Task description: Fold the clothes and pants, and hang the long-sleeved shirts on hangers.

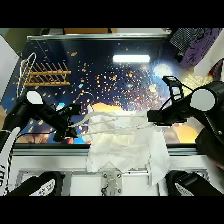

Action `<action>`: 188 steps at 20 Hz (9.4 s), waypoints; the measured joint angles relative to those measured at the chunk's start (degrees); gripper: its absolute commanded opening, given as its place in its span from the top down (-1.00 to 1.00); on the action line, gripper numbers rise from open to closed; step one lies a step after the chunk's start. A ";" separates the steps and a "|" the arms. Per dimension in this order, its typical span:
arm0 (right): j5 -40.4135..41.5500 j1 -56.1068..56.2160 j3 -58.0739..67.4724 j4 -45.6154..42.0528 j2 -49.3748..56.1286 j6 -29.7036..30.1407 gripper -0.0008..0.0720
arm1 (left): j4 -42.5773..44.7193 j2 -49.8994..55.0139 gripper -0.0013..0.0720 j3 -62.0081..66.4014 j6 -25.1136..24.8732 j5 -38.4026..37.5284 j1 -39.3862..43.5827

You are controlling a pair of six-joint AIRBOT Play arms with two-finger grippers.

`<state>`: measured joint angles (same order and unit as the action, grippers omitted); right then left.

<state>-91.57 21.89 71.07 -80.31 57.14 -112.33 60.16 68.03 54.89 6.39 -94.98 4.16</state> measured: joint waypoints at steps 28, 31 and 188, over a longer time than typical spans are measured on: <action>-0.31 0.00 0.76 -0.02 0.02 -1.29 0.94 | -0.22 -12.28 0.92 -4.13 4.52 -0.50 -2.54; -0.20 0.00 0.76 -0.02 0.02 -1.31 0.94 | 0.00 -10.47 0.93 -4.81 4.50 0.39 -0.15; 1.20 -28.37 -24.33 63.12 16.06 114.29 0.94 | -6.01 -0.52 0.92 -5.09 2.84 10.99 5.20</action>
<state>-90.37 -6.48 46.74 -17.19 73.21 1.96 54.15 67.51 49.80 9.23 -83.99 9.37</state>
